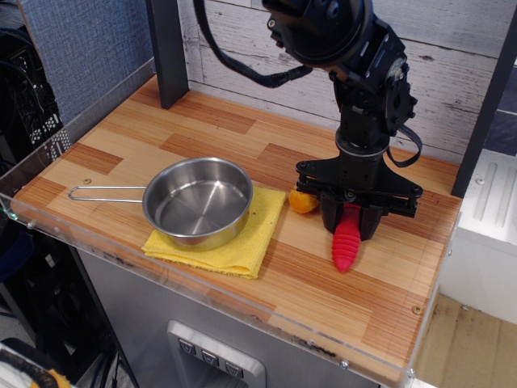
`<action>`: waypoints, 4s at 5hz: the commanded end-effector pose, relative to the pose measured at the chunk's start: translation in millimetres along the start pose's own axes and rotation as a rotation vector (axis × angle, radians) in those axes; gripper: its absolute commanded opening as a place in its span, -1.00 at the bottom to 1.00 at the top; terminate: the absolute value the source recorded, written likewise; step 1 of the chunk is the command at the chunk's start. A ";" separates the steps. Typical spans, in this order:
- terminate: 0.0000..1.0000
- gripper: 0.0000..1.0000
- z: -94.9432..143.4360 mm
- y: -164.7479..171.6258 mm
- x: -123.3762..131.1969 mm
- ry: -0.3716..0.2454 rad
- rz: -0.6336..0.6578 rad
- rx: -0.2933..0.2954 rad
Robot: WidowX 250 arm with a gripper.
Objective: Move the fork to the left back corner behind the pot.
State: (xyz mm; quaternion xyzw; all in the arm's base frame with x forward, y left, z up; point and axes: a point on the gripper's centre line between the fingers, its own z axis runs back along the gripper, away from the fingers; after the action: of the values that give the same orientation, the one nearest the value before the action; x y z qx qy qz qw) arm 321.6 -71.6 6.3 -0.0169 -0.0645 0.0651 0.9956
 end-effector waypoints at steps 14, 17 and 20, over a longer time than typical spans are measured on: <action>-1.00 1.00 25.5 227.0 43.0 0.119 -0.090 0.086; -1.00 1.00 100.0 204.2 21.3 -0.058 0.005 -0.014; -1.00 1.00 151.2 133.8 10.9 -0.073 -0.206 0.039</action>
State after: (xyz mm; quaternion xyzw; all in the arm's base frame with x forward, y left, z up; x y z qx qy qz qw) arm 296.1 63.9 134.9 0.0044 -0.0711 -0.0329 0.9969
